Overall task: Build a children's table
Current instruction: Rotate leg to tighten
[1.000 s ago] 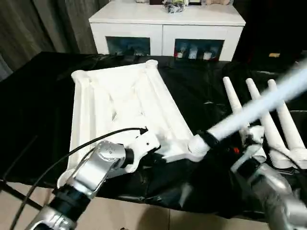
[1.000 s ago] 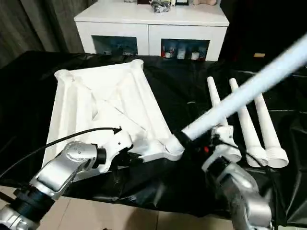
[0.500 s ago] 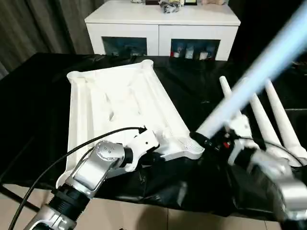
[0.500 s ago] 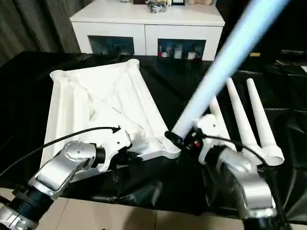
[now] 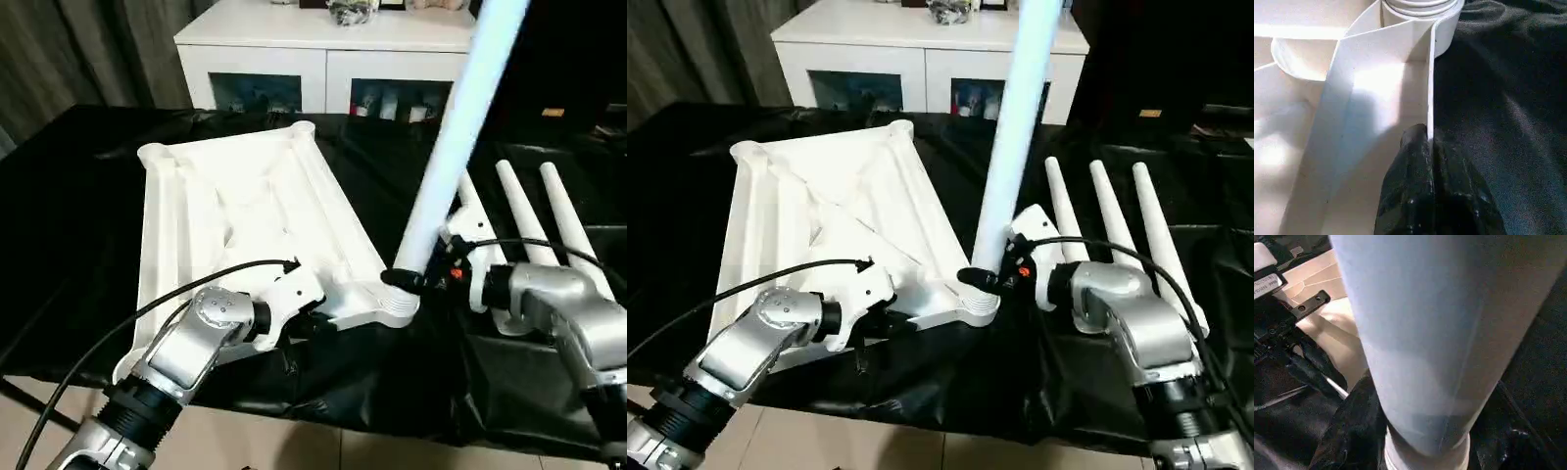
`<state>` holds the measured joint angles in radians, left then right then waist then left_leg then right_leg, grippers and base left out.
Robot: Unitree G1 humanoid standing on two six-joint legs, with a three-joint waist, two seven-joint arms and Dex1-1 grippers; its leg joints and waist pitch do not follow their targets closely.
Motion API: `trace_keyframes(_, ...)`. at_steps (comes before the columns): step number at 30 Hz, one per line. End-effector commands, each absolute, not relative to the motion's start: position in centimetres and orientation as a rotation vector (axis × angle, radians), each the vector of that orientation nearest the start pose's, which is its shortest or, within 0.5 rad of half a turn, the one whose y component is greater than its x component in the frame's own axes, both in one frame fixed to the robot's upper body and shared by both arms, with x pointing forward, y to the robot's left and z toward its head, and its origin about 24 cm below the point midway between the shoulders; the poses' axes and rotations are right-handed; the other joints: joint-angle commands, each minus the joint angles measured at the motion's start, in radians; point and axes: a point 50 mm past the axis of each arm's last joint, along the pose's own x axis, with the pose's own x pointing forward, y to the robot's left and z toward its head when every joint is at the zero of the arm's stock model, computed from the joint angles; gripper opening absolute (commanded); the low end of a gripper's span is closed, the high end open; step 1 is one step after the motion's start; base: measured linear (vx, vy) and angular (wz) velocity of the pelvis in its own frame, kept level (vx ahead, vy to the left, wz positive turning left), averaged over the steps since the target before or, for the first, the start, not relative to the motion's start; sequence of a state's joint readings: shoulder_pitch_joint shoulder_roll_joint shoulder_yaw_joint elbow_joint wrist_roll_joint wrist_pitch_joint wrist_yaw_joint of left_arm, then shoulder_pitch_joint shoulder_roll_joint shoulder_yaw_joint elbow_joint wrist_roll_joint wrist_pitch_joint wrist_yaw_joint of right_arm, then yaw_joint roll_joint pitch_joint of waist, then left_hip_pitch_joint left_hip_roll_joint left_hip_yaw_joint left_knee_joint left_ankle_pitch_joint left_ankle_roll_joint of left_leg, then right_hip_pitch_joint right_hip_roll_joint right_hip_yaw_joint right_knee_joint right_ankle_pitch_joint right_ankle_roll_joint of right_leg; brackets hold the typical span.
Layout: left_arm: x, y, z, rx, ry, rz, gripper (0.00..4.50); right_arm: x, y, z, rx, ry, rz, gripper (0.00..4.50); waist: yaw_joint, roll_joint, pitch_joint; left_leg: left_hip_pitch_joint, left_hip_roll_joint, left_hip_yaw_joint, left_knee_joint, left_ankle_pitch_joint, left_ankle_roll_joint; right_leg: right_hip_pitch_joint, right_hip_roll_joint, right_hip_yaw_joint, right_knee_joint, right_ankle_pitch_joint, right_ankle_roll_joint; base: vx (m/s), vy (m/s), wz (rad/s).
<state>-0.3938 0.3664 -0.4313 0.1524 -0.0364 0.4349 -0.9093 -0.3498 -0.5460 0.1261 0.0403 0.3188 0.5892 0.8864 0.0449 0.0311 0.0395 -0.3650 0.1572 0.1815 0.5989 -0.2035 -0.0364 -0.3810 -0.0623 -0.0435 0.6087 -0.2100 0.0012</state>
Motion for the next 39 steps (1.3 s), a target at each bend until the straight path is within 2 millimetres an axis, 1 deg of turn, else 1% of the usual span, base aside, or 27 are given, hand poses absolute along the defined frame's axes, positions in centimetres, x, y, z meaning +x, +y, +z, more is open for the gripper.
trace_keyframes(1, 28.8, 10.0, 5.8, 0.389, 0.415, -1.155, 0.0, 25.8, -18.0, 2.4, -0.038, 0.783, 0.979, 1.86, 0.001, -0.017, -0.029, 0.009, 0.074, -0.035, -0.086, -0.272, 0.026, 0.018, -0.092, 0.053, -0.103, -0.419, -0.17, 0.0, 0.0, 0.0)
trace_keyframes(8, 28.7, 10.5, 5.7, 0.389, 0.427, -1.155, 0.0, 26.7, -17.9, 1.4, -0.059, 0.717, 0.852, 1.86, -0.006, -0.017, -0.024, 0.012, 0.072, -0.041, -0.09, -0.342, -0.001, 0.008, -0.094, 0.053, -0.113, -0.514, -0.14, 0.0, 0.0, 0.0)
trace_keyframes(10, 28.6, 10.8, 5.5, 0.384, 0.441, -1.149, 0.0, 27.1, -17.9, 1.2, -0.069, 0.69, 0.797, 1.86, -0.019, -0.018, -0.014, 0.025, 0.066, -0.051, -0.09, -0.454, -0.027, -0.005, -0.095, 0.044, -0.132, -0.695, -0.087, 0.0, 0.0, 0.0)
trace_keyframes(11, 28.6, 11.0, 5.4, 0.382, 0.449, -1.138, 0.0, 27.2, -17.8, 1.1, -0.072, 0.677, 0.781, 1.86, -0.022, -0.011, -0.014, 0.026, 0.065, -0.056, -0.092, -0.477, -0.035, -0.004, -0.095, 0.041, -0.133, -0.716, -0.074, 0.0, 0.0, 0.0)
trace_keyframes(14, 28.9, 11.5, 4.9, 0.392, 0.483, -1.079, 0.0, 27.8, -17.5, 1.0, -0.069, 0.642, 0.693, 1.86, -0.038, -0.008, -0.015, 0.02, 0.068, -0.074, -0.107, -0.56, -0.057, 0.006, -0.092, 0.026, -0.136, -0.684, -0.052, 0.0, 0.0, 0.0)
trace_keyframes(15, 29.5, 11.7, 4.4, 0.415, 0.506, -0.989, 0.0, 28.3, -17.0, 0.9, -0.075, 0.608, 0.61, 1.86, -0.046, 0.002, -0.011, 0.023, 0.07, -0.08, -0.115, -0.606, -0.067, 0.006, -0.089, 0.018, -0.139, -0.656, -0.057, 0.0, 0.0, 0.0)
trace_keyframes(16, 29.7, 11.6, 4.3, 0.411, 0.513, -0.962, 0.0, 28.5, -16.8, 0.8, -0.068, 0.608, 0.581, 1.86, -0.061, 0.005, -0.006, 0.032, 0.069, -0.087, -0.12, -0.676, -0.081, 0.004, -0.084, 0.002, -0.144, -0.641, -0.059, -0.051, 0.042, -0.11)
trace_keyframes(17, 29.9, 11.2, 4.2, 0.394, 0.515, -0.923, 0.0, 28.6, -16.5, 0.5, -0.058, 0.615, 0.546, 1.86, -0.064, 0.007, -0.003, 0.037, 0.07, -0.093, -0.123, -0.72, -0.087, 0.006, -0.082, -0.008, -0.148, -0.644, -0.054, -0.058, 0.05, -0.11)
trace_keyframes(18, 30.1, 10.5, 4.1, 0.362, 0.518, -0.888, 0.0, 28.9, -16.2, 0.1, -0.058, 0.616, 0.498, 1.86, -0.073, 0.014, -0.001, 0.043, 0.072, -0.1, -0.131, -0.789, -0.1, 0.013, -0.078, -0.021, -0.147, -0.617, -0.049, -0.058, 0.05, -0.11)
trace_keyframes(20, 30.3, 9.5, 4.0, 0.346, 0.522, -0.855, 0.0, 29.3, -15.7, -0.4, -0.046, 0.626, 0.44, 1.86, -0.081, 0.021, 0.004, 0.043, 0.077, -0.097, -0.153, -0.872, -0.106, 0.023, -0.066, -0.044, -0.135, -0.555, -0.054, -0.081, 0.042, -0.04)
trace_keyframes(21, 30.5, 8.1, 3.9, 0.333, 0.532, -0.824, 0.0, 29.9, -14.9, -0.8, -0.031, 0.636, 0.37, 1.86, -0.073, 0.025, 0.007, 0.002, 0.095, -0.092, -0.203, -0.921, -0.107, 0.073, -0.054, -0.049, -0.059, -0.452, -0.063, -0.099, 0.034, -0.03)
trace_keyframes(22, 30.5, 7.7, 3.9, 0.328, 0.535, -0.816, 0.0, 30.1, -14.7, -0.9, -0.029, 0.636, 0.353, 1.86, -0.016, 0.045, 0.005, -0.064, 0.105, -0.045, -0.278, -0.989, -0.127, 0.124, -0.032, -0.048, 0.089, -0.251, -0.077, -0.108, -0.009, 0.11)
trace_keyframes(23, 30.5, 6.7, 4.1, 0.328, 0.533, -0.809, 0.0, 30.5, -14.0, -1.1, -0.013, 0.639, 0.325, 1.86, 0.001, 0.032, 0.009, -0.069, 0.103, -0.015, -0.287, -0.956, -0.098, 0.113, -0.025, -0.03, 0.105, -0.211, -0.06, -0.002, -0.099, 0.2)
trace_keyframes(24, 30.5, 5.9, 4.3, 0.336, 0.525, -0.806, 0.0, 30.8, -13.4, -1.1, 0.006, 0.642, 0.305, 1.86, -0.019, -0.042, -0.022, 0.046, 0.056, -0.008, -0.16, -0.677, -0.09, 0.012, -0.074, 0.044, -0.013, -0.584, -0.022, -0.002, -0.099, 0.2)
trace_keyframes(25, 30.5, 4.8, 4.8, 0.311, 0.508, -0.81, 0.0, 31.2, -13.0, -1.2, 0.024, 0.649, 0.282, 1.86, -0.03, -0.05, -0.01, 0.086, -0.011, -0.069, 0.082, -0.194, -0.013, -0.068, -0.191, 0.09, -0.19, -1.008, -0.038, 0.038, -0.095, -0.2)
trace_keyframes(26, 30.5, 4.8, 4.8, 0.311, 0.508, -0.81, 0.0, 31.2, -13.0, -1.2, 0.024, 0.649, 0.282, 1.86, -0.021, -0.042, -0.017, -0.011, -0.02, -0.106, 0.07, -0.059, 0.012, 0.034, -0.198, 0.125, -0.162, -0.962, -0.066, 0.063, 0.021, -0.49)
trace_keyframes(27, 30.5, 3.1, 5.7, 0.312, 0.477, -0.812, 0.0, 31.8, -12.5, -1.1, 0.024, 0.654, 0.242, 1.86, -0.001, -0.03, -0.009, -0.036, 0.035, -0.113, -0.01, -0.06, -0.033, 0.064, -0.182, 0.069, -0.122, -0.768, -0.087, 0.063, 0.021, -0.49)
trace_keyframes(28, 30.5, 2.4, 6.2, 0.315, 0.464, -0.804, 0.0, 32.2, -12.3, -1.0, 0.023, 0.652, 0.226, 1.86, -0.013, -0.031, -0.021, -0.003, 0.046, -0.097, -0.066, -0.134, -0.048, 0.025, -0.076, 0.033, -0.073, -0.437, -0.121, 0.0, 0.0, 0.0)
trace_keyframes(29, 30.6, 2.0, 6.4, 0.321, 0.456, -0.796, 0.0, 32.4, -12.2, -0.9, 0.023, 0.649, 0.217, 1.86, -0.019, -0.017, -0.031, 0.023, 0.057, -0.093, -0.075, -0.191, -0.056, 0.023, -0.068, 0.033, -0.065, -0.336, -0.146, -0.063, -0.028, 0.32)
trace_keyframes(30, 30.6, 1.6, 6.6, 0.309, 0.451, -0.794, 0.0, 32.5, -12.0, -0.8, 0.029, 0.651, 0.213, 1.86, -0.022, -0.006, -0.026, 0.042, 0.057, -0.077, -0.082, -0.314, -0.051, 0.015, -0.074, 0.039, -0.079, -0.312, -0.191, -0.063, -0.028, 0.32)
trace_keyframes(31, 30.7, 1.3, 6.7, 0.312, 0.444, -0.787, 0.0, 32.7, -12.0, -0.8, 0.026, 0.649, 0.198, 1.86, -0.032, -0.004, -0.022, 0.026, 0.063, -0.073, -0.093, -0.358, -0.064, 0.025, -0.078, 0.038, -0.083, -0.292, -0.214, 0.0, 0.0, 0.0)
trace_keyframes(32, 30.9, 1.1, 6.8, 0.325, 0.434, -0.78, 0.0, 32.8, -11.9, -0.8, 0.023, 0.645, 0.189, 1.86, -0.036, -0.019, -0.023, 0.015, 0.062, -0.073, -0.096, -0.362, -0.061, 0.036, -0.078, 0.034, -0.085, -0.304, -0.207, 0.0, 0.0, 0.0)
trace_keyframes(33, 30.9, 1.0, 6.8, 0.319, 0.428, -0.78, 0.0, 32.9, -11.8, -0.7, 0.017, 0.646, 0.184, 1.86, -0.038, -0.011, -0.019, 0.008, 0.062, -0.078, -0.104, -0.406, -0.07, 0.039, -0.082, 0.028, -0.092, -0.38, -0.175, 0.0, 0.0, 0.0)
trace_keyframes(34, 31.0, 0.9, 6.7, 0.306, 0.426, -0.774, 0.0, 33.1, -11.8, -0.7, 0.007, 0.645, 0.176, 1.86, -0.041, -0.014, -0.02, 0.02, 0.061, -0.077, -0.101, -0.445, -0.076, 0.025, -0.087, 0.03, -0.102, -0.433, -0.157, 0.0, 0.0, 0.0)
trace_keyframes(36, 31.2, 1.1, 6.8, 0.313, 0.418, -0.769, 0.0, 33.2, -11.6, -0.8, 0.008, 0.65, 0.179, 1.85, -0.046, -0.014, -0.024, 0.02, 0.06, -0.078, -0.102, -0.447, -0.077, 0.028, -0.088, 0.03, -0.106, -0.435, -0.149, 0.0, 0.0, 0.0)
trace_keyframes(37, 31.2, 1.2, 6.8, 0.312, 0.419, -0.769, 0.0, 33.2, -11.6, -0.8, 0.004, 0.652, 0.179, 1.85, -0.044, -0.016, -0.026, 0.005, 0.064, -0.075, -0.106, -0.366, -0.061, 0.035, -0.089, 0.031, -0.101, -0.345, -0.154, 0.0, 0.0, 0.0)
trace_keyframes(39, 31.2, 1.5, 6.7, 0.306, 0.427, -0.763, 0.0, 33.4, -11.4, -0.7, -0.005, 0.643, 0.184, 1.85, -0.042, -0.016, -0.029, 0.007, 0.063, -0.068, -0.102, -0.339, -0.051, 0.033, -0.092, 0.033, -0.101, -0.327, -0.173, 0.0, 0.0, 0.0)
